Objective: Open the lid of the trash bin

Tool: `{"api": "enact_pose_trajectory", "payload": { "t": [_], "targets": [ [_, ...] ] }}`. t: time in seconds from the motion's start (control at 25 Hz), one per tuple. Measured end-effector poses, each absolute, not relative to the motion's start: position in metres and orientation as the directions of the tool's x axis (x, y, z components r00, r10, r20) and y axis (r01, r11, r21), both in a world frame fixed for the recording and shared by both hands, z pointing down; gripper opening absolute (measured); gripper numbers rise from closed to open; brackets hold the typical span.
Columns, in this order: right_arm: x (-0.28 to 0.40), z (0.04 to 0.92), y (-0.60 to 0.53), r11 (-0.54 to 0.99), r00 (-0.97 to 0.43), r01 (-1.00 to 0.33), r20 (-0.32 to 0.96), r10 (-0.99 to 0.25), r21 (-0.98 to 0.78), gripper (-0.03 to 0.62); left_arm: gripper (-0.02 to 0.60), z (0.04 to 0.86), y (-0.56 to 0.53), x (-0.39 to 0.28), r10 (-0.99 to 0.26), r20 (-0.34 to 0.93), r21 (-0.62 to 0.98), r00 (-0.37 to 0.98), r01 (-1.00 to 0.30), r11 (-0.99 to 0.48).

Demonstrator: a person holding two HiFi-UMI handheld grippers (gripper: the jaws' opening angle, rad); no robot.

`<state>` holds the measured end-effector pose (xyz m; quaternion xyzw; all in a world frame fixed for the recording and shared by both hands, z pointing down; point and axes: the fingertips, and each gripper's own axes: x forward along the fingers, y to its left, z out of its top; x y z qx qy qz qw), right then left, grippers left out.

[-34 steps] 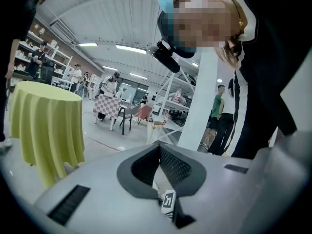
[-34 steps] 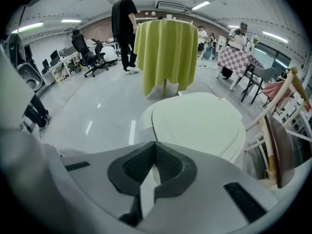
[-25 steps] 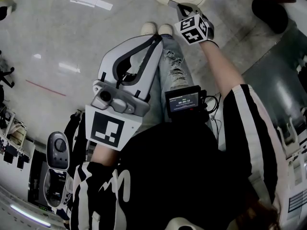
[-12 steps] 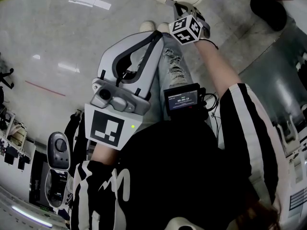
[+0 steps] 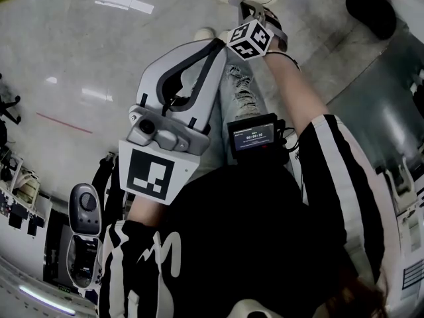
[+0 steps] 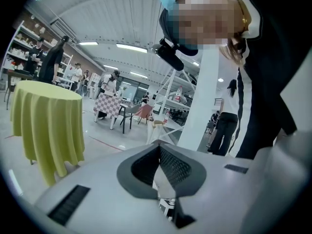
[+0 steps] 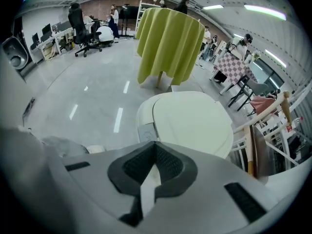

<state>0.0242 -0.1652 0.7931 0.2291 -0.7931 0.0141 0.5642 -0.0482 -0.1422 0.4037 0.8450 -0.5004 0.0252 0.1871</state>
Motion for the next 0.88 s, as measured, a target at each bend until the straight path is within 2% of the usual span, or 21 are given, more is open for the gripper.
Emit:
{"api": "enact_pose_trajectory", "payload": {
  "t": [0.12,0.6,0.88],
  "targets": [
    [0.025,0.795,-0.165,0.891,-0.235,-0.373,0.902,-0.362,0.260,0.005,0.008,0.415,-0.143,-0.051,-0.834,0.268,0.282,0.482,-0.867,-0.410],
    [0.024,0.802,-0.162,0.920,-0.165,-0.175,0.911,-0.378,0.350,0.002,0.008,0.439,-0.143,-0.060,-0.827,0.350,0.305,0.441,-0.888,-0.344],
    [0.025,0.803,-0.165,0.919,-0.164,-0.219,0.916,-0.365,0.327,0.000,0.006,0.441,-0.142,-0.063,-0.835,0.337,0.319,0.435,-0.887,-0.333]
  ]
}}
